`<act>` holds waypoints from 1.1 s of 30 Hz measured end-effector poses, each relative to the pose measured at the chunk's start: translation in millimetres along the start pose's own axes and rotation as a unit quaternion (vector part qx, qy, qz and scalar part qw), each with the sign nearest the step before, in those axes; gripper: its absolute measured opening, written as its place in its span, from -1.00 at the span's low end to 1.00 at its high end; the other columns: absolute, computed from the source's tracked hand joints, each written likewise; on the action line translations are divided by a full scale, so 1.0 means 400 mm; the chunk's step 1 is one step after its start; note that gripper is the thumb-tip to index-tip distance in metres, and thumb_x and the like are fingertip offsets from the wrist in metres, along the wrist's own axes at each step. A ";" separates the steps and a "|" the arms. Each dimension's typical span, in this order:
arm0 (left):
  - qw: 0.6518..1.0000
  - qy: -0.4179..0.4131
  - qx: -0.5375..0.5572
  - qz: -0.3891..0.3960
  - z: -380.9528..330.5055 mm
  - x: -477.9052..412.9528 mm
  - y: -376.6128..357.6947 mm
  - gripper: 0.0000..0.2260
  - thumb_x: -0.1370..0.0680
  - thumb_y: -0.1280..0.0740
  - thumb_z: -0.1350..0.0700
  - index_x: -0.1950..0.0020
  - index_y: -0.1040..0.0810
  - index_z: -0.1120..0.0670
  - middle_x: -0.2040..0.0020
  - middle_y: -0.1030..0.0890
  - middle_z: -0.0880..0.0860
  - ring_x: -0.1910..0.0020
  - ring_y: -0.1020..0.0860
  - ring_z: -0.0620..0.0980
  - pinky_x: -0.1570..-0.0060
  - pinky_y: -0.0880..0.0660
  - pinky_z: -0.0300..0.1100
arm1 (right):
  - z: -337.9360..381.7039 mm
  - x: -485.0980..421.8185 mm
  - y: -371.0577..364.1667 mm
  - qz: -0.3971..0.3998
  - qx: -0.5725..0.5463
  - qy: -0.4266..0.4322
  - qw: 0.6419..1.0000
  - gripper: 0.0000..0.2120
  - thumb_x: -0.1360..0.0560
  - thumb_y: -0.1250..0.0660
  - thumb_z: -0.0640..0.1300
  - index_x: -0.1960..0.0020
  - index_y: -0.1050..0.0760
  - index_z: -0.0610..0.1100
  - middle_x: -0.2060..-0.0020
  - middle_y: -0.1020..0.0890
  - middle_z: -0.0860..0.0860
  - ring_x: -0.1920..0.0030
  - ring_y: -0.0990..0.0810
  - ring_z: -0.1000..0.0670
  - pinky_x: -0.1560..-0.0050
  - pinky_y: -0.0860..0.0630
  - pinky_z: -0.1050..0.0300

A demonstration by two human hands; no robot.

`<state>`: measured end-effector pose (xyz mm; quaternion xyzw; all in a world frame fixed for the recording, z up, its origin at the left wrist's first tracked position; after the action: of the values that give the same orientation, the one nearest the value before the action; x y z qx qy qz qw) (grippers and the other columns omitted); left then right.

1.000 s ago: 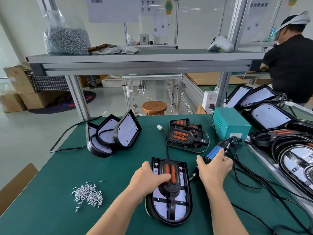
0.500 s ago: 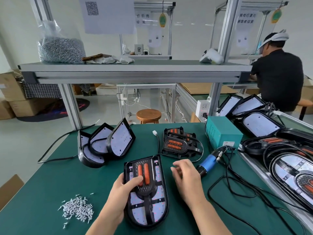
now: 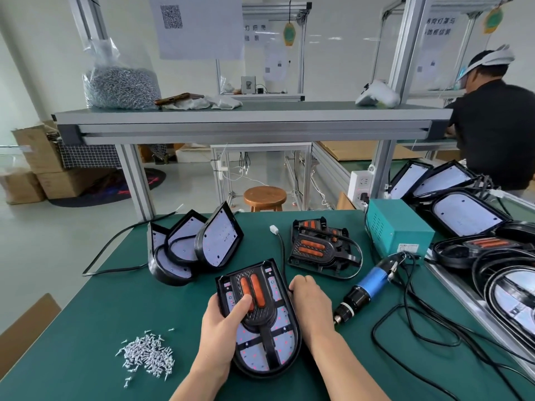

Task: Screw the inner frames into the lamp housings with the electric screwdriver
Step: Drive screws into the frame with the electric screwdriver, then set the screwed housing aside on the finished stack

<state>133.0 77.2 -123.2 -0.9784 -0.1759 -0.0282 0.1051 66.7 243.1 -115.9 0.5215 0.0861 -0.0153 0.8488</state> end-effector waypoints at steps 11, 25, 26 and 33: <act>1.000 -0.020 0.007 0.013 0.009 -0.008 0.004 -0.54 -0.40 -0.51 -0.03 -0.21 -0.59 0.17 -0.08 -0.73 0.14 -0.09 -0.70 0.17 -0.22 -0.56 0.19 | -0.009 0.011 0.037 0.135 -0.519 -0.036 0.843 -0.77 -0.66 -0.29 -0.01 -0.07 -0.72 0.00 -0.01 -0.75 0.03 -0.10 -0.71 0.00 -0.11 -0.58 0.16; 0.998 -0.053 -0.026 0.035 0.006 0.005 -0.009 -0.59 -0.48 -0.42 -0.05 -0.31 -0.58 0.01 -0.17 -0.71 -0.03 -0.20 -0.65 -0.02 -0.34 -0.49 0.10 | -0.045 0.001 0.037 0.186 -0.533 -0.045 0.825 -0.66 -0.45 -0.54 -0.14 -0.19 -0.63 -0.20 -0.08 -0.73 -0.09 -0.14 -0.70 -0.11 -0.23 -0.59 -0.04; 0.997 -0.054 -0.028 0.038 0.006 0.004 -0.011 -0.59 -0.49 -0.41 -0.07 -0.31 -0.59 0.01 -0.19 -0.70 -0.03 -0.22 -0.64 -0.01 -0.35 -0.47 0.10 | -0.047 -0.001 0.041 0.175 -0.534 -0.044 0.826 -0.67 -0.46 -0.54 -0.16 -0.20 -0.62 -0.18 -0.07 -0.74 -0.07 -0.13 -0.70 -0.08 -0.18 -0.61 0.02; 0.999 -0.036 -0.011 0.022 0.028 -0.016 0.001 -0.66 -0.67 -0.29 -0.02 -0.39 -0.53 0.11 -0.23 -0.67 0.09 -0.25 -0.63 0.03 -0.40 -0.45 0.09 | -0.058 0.020 0.084 0.086 -0.512 -0.050 0.853 -0.69 -0.36 -0.55 -0.05 -0.09 -0.65 -0.02 0.05 -0.75 0.09 0.01 -0.72 0.10 0.00 -0.61 0.17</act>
<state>127.3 77.1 -135.0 -0.9835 -0.1574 0.0075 0.0884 75.3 279.6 -97.9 0.0169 -0.0060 0.0774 0.9968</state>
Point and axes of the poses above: each hand's wrist, its own x-axis away from the middle knuckle, its own y-axis out of the back of the hand, z = x × y, the point moved 1 cm from there along -x, towards the middle knuckle
